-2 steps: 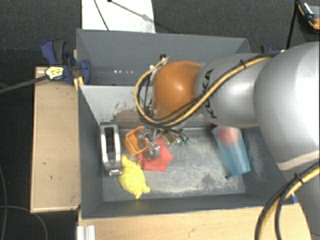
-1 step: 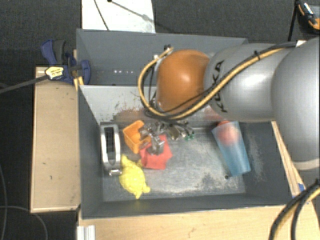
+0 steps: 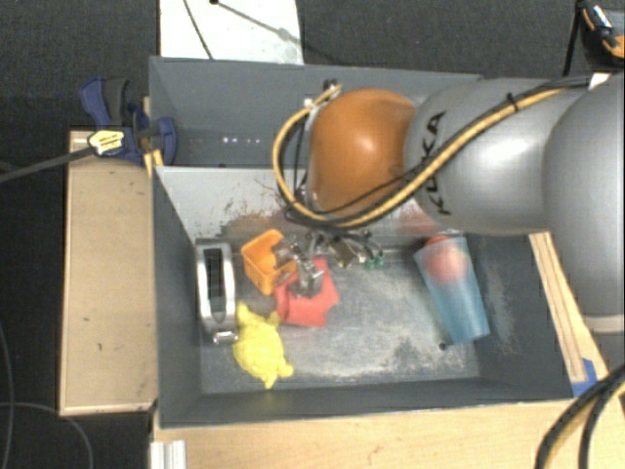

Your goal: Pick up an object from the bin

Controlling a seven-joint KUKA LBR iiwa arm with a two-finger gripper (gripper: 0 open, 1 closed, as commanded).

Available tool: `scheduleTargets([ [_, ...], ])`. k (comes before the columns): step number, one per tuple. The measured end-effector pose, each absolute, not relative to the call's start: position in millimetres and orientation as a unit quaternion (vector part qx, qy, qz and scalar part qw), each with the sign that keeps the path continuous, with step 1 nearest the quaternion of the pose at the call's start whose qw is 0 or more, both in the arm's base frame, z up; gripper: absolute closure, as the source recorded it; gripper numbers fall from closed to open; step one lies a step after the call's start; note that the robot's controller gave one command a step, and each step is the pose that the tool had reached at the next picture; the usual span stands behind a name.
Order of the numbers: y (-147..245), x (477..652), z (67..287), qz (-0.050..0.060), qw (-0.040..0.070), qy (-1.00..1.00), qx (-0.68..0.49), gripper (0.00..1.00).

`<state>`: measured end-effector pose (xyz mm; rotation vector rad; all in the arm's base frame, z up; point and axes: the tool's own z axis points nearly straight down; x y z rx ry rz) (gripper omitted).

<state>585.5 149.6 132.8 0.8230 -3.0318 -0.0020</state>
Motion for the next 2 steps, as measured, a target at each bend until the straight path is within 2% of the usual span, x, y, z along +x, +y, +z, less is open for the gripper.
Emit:
scheduleTargets([
  [1, 151, 584.9, 151, 0.000, -0.003, -0.943, 0.334, 1.00],
  [2, 158, 582.0, 205, -0.001, 0.001, -0.936, 0.353, 1.00],
])
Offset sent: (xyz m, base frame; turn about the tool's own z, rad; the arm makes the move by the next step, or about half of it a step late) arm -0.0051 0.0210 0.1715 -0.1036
